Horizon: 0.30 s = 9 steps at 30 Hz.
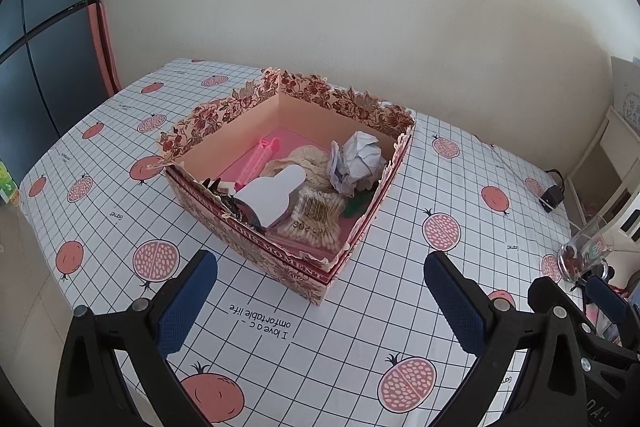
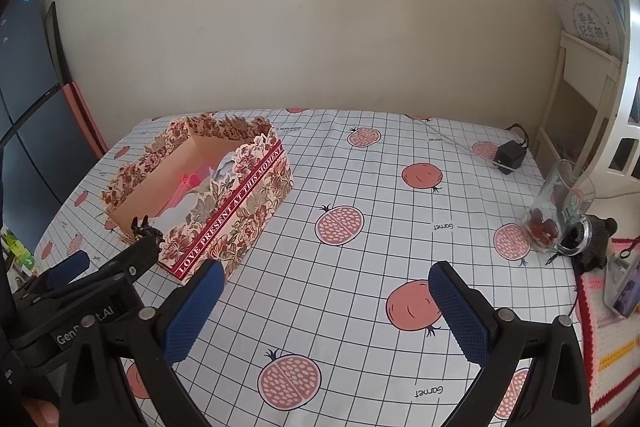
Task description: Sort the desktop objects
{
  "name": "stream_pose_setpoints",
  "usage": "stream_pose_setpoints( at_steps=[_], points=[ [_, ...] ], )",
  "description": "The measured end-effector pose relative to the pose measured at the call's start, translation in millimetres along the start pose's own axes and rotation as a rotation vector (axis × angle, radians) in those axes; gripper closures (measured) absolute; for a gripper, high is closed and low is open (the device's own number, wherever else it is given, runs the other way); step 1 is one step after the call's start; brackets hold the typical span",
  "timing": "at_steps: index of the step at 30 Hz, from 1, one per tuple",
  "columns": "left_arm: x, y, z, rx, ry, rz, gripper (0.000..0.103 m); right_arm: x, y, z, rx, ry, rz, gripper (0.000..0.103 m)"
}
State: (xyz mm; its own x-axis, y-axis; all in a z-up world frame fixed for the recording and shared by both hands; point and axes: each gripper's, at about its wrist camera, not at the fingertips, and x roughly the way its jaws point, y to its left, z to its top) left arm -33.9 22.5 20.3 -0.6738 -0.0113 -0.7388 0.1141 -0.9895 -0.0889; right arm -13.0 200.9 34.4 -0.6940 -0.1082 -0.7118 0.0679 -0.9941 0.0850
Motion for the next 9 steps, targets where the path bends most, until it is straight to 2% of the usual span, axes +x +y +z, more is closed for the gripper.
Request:
stream_pose_setpoints(
  at_steps=[9],
  points=[
    [-0.7, 1.8, 0.5, -0.003, 0.002, 0.003, 0.000, 2.4, -1.3, 1.0, 0.002, 0.003, 0.010, 0.000]
  ],
)
